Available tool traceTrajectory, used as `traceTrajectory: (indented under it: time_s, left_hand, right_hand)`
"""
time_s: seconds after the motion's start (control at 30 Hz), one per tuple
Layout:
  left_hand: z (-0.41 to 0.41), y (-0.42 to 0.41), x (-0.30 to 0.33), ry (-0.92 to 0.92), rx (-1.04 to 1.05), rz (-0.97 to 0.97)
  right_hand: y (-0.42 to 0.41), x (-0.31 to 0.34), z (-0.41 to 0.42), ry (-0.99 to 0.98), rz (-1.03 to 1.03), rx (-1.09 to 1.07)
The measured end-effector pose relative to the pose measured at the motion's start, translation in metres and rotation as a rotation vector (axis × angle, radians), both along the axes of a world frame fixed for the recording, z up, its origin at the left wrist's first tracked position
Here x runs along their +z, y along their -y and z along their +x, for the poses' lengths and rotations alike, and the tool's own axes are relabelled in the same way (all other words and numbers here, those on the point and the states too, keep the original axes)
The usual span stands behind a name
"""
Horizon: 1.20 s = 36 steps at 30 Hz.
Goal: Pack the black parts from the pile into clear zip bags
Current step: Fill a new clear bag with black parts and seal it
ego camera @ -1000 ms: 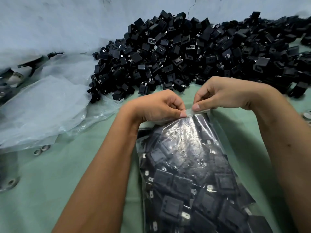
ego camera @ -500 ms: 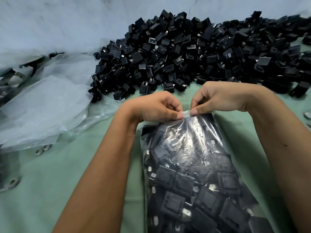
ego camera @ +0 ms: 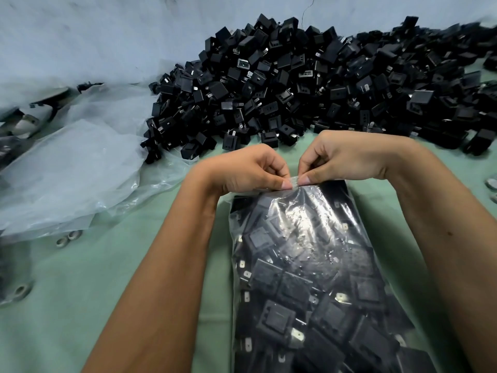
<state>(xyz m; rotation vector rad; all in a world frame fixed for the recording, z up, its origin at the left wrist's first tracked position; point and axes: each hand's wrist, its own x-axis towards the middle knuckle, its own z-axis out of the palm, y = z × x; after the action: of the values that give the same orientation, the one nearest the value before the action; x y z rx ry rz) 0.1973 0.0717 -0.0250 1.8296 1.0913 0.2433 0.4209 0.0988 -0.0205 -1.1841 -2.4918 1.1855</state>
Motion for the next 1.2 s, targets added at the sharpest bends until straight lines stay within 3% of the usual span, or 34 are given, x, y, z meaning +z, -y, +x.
traceTrajectory:
  time_s: [0.33, 0.73, 1.2]
  left_hand:
    - [-0.012, -0.004, 0.002, -0.058, 0.048, -0.054]
    - [-0.007, -0.001, -0.002, -0.015, 0.040, 0.042]
    - [-0.024, -0.003, -0.002, -0.035, 0.054, 0.020]
  right_hand:
    - [0.002, 0.000, -0.004, -0.021, 0.031, -0.010]
    - [0.002, -0.002, -0.015, -0.014, 0.052, -0.001]
    - [-0.001, -0.004, -0.009, -0.032, 0.057, -0.009]
